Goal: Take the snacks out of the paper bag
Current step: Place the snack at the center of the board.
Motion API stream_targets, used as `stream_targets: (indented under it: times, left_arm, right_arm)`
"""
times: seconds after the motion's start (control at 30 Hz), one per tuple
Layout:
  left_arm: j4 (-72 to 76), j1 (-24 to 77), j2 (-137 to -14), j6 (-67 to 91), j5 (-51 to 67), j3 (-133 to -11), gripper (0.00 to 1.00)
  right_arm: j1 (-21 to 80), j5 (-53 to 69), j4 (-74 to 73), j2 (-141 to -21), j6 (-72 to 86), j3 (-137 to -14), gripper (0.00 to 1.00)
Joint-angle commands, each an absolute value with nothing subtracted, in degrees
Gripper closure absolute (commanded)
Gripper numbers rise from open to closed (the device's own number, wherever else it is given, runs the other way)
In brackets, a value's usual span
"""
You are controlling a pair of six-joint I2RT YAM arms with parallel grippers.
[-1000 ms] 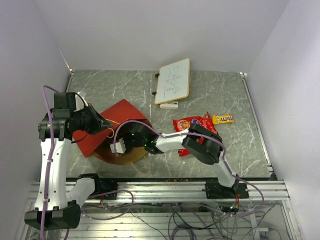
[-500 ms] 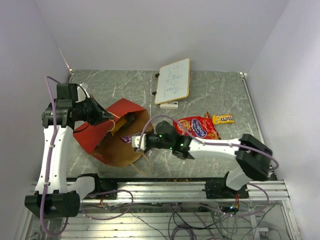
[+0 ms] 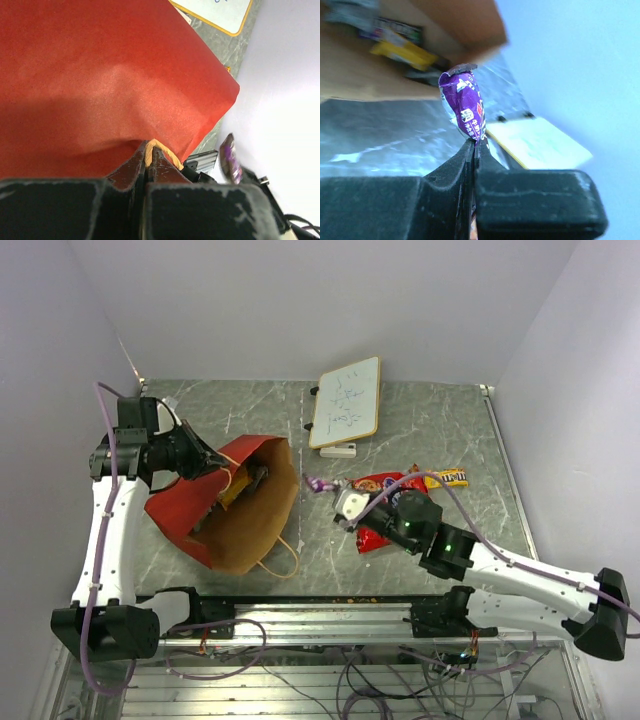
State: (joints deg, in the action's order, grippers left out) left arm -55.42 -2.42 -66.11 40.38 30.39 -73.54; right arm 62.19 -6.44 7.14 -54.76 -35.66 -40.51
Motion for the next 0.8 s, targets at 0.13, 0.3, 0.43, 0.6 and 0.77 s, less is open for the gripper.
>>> stream_targets:
  times: [0.13,0.3,0.43,0.6,0.77]
  left_arm:
    - [-52.52,-2.2,-66.69,40.16,31.76,-75.37,0.93]
    - [-52.22,-2.19,-66.05,41.29,32.99,-74.2,0.93]
    - [-53.3,-2.17,-67.29,40.97,34.06,-75.34,0.93]
    - [-55.18,-2.09,-68.85,38.93,33.75,-78.24,0.93]
    - [-54.01,-2.13,-67.47,40.57,35.21,-76.25,0.93]
  right_arm:
    - [42.6,-23.45,17.27,-61.09,-19.05,-41.86,1.0]
    - [32.69,-39.16,9.75,-67.04,10.01,-47.96,1.0]
    - [19.81,-37.55,0.5,-69.22,28.32,-50.32,1.0]
    - [5.79,-31.15,-10.71,-71.95,46.84,-51.71,1.0]
    - [0.88,-31.37,-19.16,-71.81,59.43,-49.94,1.0]
